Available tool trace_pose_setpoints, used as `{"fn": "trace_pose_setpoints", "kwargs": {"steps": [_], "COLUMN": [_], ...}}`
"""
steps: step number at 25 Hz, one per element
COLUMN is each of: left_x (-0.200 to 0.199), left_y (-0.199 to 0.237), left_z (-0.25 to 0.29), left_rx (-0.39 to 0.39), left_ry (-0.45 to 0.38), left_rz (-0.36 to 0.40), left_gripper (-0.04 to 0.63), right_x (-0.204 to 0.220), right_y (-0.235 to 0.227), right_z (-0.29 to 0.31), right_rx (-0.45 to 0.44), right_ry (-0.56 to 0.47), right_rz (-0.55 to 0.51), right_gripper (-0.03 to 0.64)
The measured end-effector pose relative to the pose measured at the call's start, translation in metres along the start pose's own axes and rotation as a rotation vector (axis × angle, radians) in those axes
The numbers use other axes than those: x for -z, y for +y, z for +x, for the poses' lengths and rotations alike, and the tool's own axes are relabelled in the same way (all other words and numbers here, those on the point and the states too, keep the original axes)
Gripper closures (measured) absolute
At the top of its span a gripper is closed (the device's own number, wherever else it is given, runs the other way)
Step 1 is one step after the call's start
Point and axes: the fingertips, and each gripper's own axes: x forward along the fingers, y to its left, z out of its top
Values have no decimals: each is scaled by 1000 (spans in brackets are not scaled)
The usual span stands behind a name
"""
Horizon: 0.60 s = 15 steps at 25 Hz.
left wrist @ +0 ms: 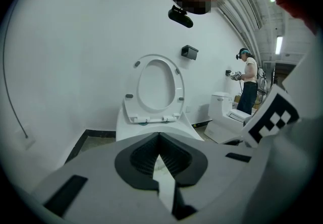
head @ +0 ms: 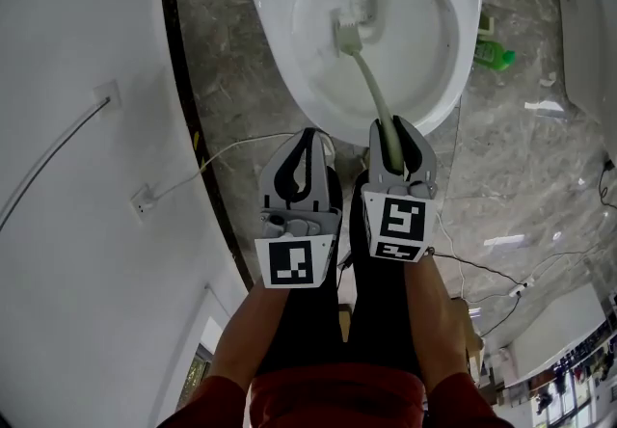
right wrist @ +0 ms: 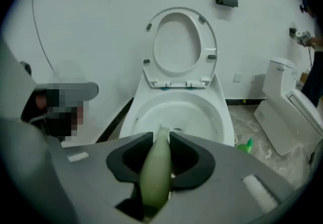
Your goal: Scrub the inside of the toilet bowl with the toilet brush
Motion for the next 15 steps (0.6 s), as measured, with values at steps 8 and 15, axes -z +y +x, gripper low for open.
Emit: {"fn": "trace_pose_setpoints", "kwargs": {"steps": [8,15], "left_x": [-5,-3], "left_y": [15,6], "left_z": [3,5], "left_rx": [-24,3], "left_ry": [-6,1], "left_rz": [3,13], "left_gripper": [591,591], "right_x": [4,4], "right_y": [-11,-69], "right_z": [24,19], "right_rx": [41,180], "right_ry": [-3,35], "right_rz": [-1,-86], "right_gripper": [503,503]}}
